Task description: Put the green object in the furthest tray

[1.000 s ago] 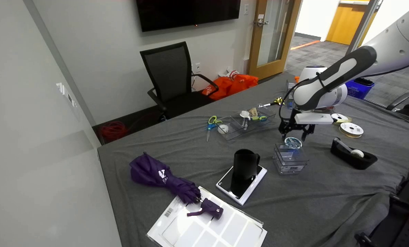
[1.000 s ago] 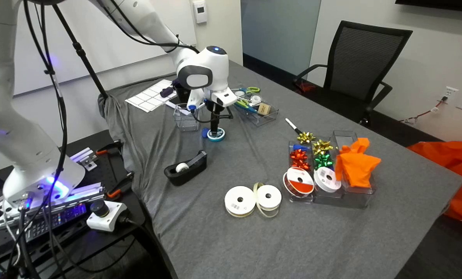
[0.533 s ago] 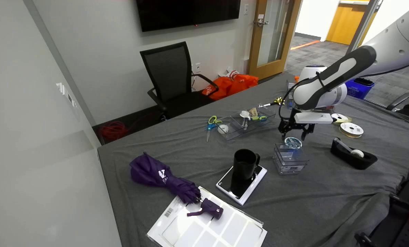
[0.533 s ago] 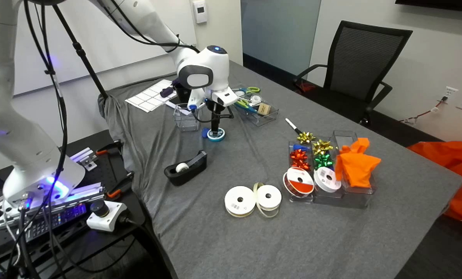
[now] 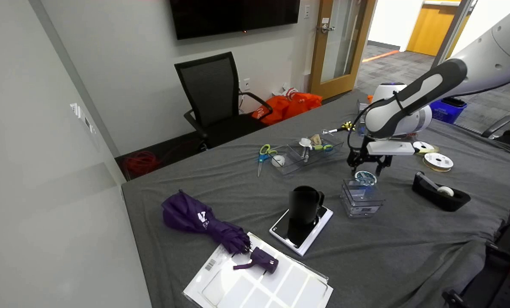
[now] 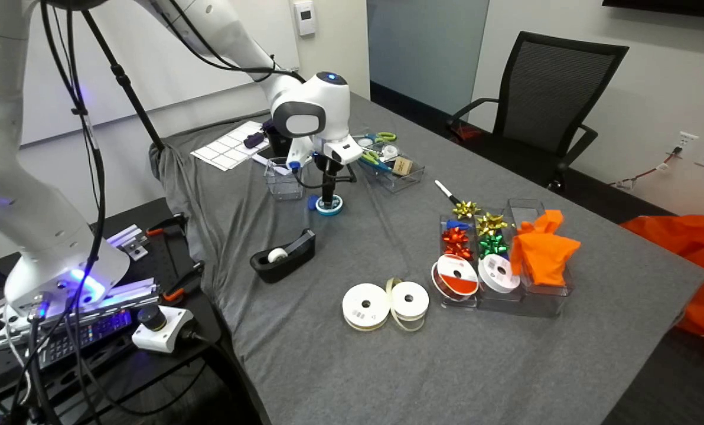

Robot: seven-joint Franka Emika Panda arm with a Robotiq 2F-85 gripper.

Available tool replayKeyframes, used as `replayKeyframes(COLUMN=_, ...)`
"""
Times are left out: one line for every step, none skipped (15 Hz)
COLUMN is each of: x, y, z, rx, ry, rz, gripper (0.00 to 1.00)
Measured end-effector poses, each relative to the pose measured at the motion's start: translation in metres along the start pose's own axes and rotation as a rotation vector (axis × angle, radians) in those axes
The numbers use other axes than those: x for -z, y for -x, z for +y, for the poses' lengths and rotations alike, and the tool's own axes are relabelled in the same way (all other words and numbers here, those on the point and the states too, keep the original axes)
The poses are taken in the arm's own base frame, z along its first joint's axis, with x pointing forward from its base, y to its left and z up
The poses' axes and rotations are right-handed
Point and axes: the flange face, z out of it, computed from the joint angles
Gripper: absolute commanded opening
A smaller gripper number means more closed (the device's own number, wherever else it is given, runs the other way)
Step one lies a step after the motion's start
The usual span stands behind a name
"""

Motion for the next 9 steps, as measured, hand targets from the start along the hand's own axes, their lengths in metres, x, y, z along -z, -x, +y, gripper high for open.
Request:
replayKeyframes(x=-0.003, y=0.000, z=0.000, rx=-0.001, ry=0.003, rz=-0.004, gripper=1.00)
replayKeyframes(x=-0.006, y=0.000, z=0.001, rx=-0.002, ry=0.005, rz=-0.007, gripper=1.00)
replayKeyframes(x=-0.009, y=0.000, z=0.001, rx=-0.003, ry=0.006, rz=-0.010, gripper=1.00)
replayKeyframes(x=-0.011, y=-0.001, z=0.000, rx=-0.004, ry=0.007, rz=-0.011, gripper=1.00)
replayKeyframes(x=-0.013, y=-0.002, z=0.000, rx=-0.006, ry=0.009, rz=-0.013, gripper=1.00)
replayKeyframes(x=-0.014, y=-0.003, z=0.001, rx=-0.008, ry=0.009, rz=-0.012, gripper=1.00)
replayKeyframes(x=-0.013, y=-0.003, z=0.001, rx=-0.009, ry=0.009, rz=-0.011, gripper=1.00)
replayKeyframes(x=-0.013, y=-0.004, z=0.001, rx=-0.009, ry=0.009, rz=-0.011, gripper=1.00)
replayKeyframes(x=-0.014, y=-0.004, z=0.001, rx=-0.010, ry=0.010, rz=-0.011, gripper=1.00)
